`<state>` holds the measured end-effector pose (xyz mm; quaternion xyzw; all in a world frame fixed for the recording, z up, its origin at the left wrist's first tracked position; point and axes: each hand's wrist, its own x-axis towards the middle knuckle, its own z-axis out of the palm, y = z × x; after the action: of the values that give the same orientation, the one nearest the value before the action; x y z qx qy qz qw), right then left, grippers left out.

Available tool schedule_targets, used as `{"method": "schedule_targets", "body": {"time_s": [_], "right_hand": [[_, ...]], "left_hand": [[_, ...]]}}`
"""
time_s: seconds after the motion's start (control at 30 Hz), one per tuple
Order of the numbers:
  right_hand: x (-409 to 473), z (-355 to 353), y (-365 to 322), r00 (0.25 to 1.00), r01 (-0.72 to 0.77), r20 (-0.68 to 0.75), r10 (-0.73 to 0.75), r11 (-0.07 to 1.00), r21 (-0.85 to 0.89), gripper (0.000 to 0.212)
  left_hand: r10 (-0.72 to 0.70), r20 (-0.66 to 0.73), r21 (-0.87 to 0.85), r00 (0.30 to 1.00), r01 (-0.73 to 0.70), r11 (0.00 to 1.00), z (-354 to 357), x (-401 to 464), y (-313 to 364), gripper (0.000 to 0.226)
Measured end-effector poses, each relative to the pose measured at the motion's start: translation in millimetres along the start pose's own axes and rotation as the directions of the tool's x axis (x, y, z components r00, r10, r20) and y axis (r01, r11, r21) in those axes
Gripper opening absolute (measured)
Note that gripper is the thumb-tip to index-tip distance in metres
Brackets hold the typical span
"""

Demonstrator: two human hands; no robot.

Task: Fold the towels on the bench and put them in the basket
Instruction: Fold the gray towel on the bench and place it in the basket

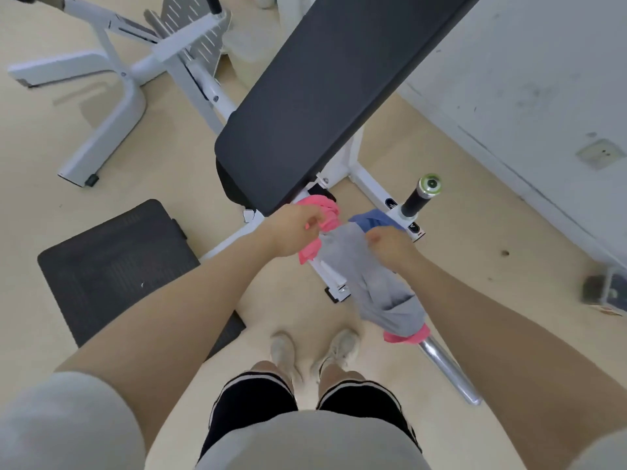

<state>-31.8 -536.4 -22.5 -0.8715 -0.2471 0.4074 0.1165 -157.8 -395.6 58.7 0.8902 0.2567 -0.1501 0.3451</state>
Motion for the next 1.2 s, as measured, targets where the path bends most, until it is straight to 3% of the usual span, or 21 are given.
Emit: {"method": "schedule_targets", "body": {"time_s": [0.23, 0.33, 0.47, 0.6, 0.77, 0.93, 1.1, 1.2], "right_hand": [[42, 45, -9, 0.955, -0.293, -0.021, 0.295, 0.954, 0.071, 0.046], [41, 56, -13, 0.923, -0.373, -0.089, 0.374, 0.927, 0.032, 0.035], [33, 63, -18, 0.915, -0.360, -0.186, 0.358, 0.933, 0.022, 0.021], [0, 57, -27, 0.898, -0.247, -0.348, 0.269, 0.963, 0.107, 0.015], [-61, 25, -53, 0.801, -0.048, -0.508, 0.317, 0.880, 0.473, 0.016], [-129, -13, -63, 0.689, 0.197, -0.652, 0.315, 0.785, 0.587, 0.009], [-198, -45, -55, 0.632, 0.409, -0.687, 0.359, 0.598, 0.689, 0.018], [-240, -56, -40, 0.611, 0.492, -0.695, 0.379, 0.507, 0.708, 0.011]], "left_hand": [[0.047, 0.237, 0.116, 0.970, -0.076, 0.990, -5, 57, -62, 0.028], [0.094, 0.260, 0.129, 0.961, -0.131, 0.983, -15, 69, -76, 0.027], [0.135, 0.290, 0.146, 0.947, -0.184, 0.972, -29, 79, -83, 0.021], [0.236, 0.332, 0.068, 0.913, -0.272, 0.960, -32, 71, -66, 0.024], [0.374, 0.408, 0.009, 0.833, -0.413, 0.910, -31, 55, -30, 0.036], [0.690, 0.372, -0.107, 0.621, -0.710, 0.696, -36, 33, 34, 0.059], [0.785, 0.326, -0.248, 0.526, -0.754, 0.608, -33, -2, 105, 0.040], [0.827, 0.271, -0.323, 0.492, -0.763, 0.560, -23, -26, 143, 0.031]]}}
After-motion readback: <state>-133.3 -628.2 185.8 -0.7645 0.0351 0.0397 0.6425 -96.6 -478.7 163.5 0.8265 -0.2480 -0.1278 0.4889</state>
